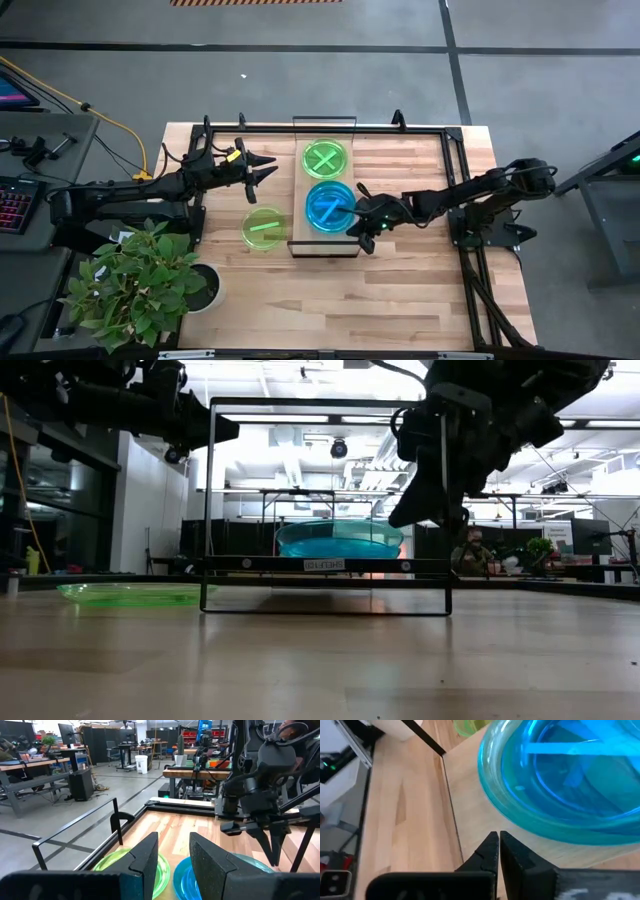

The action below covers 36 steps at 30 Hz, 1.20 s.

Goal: Place and stack plates onto a shelf
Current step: Stack the blue plate on top of the blue plates on the shelf

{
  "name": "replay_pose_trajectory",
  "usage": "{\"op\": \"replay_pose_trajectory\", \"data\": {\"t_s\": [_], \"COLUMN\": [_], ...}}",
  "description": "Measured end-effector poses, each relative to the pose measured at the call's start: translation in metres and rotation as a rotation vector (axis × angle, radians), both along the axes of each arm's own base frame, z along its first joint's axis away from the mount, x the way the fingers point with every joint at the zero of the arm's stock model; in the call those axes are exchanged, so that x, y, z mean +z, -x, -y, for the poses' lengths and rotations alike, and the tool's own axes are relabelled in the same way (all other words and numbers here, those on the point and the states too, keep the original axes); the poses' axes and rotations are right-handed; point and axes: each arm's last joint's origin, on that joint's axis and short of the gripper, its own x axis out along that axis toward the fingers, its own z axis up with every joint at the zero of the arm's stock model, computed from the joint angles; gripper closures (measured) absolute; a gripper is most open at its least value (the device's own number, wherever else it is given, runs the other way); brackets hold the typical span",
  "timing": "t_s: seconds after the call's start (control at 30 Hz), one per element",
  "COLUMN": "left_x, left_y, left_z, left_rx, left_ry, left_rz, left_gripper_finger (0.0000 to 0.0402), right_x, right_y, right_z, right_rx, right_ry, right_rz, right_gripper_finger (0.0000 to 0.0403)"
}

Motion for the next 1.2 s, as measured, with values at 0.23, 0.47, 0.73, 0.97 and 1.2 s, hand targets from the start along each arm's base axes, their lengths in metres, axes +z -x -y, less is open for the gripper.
{"op": "replay_pose_trajectory", "data": {"t_s": [0.23, 0.47, 0.73, 0.97, 1.2], "left_x": [0.0, 0.0, 0.0, 0.0, 0.0], "left_y": [0.0, 0.0, 0.0, 0.0, 0.0], "left_z": [0.0, 0.0, 0.0, 0.0, 0.0], "left_rx": [0.0, 0.0, 0.0, 0.0, 0.0], "left_ry": [0.0, 0.0, 0.0, 0.0, 0.0], "left_rz": [0.0, 0.0, 0.0, 0.0, 0.0], "left_gripper_finger": [0.0298, 0.0298, 0.0298, 0.0298, 0.0298], "right_x": [0.015, 0.021, 0.006, 0.005, 0.004], "right_y": [0.007, 0.012, 0.014, 0.013, 0.014], "right_z": [0.004, 0.021, 0.033, 0.034, 0.036], "right_rx": [-0.027, -0.22, -0.223, -0.233, -0.296], "right_ry": [-0.031, -0.102, -0.268, -0.256, -0.207], "right_rz": [0.019, 0.004, -0.101, -0.102, -0.104], "right_gripper_finger": [0.0403, 0.0403, 0.0403, 0.0403, 0.0403]}}
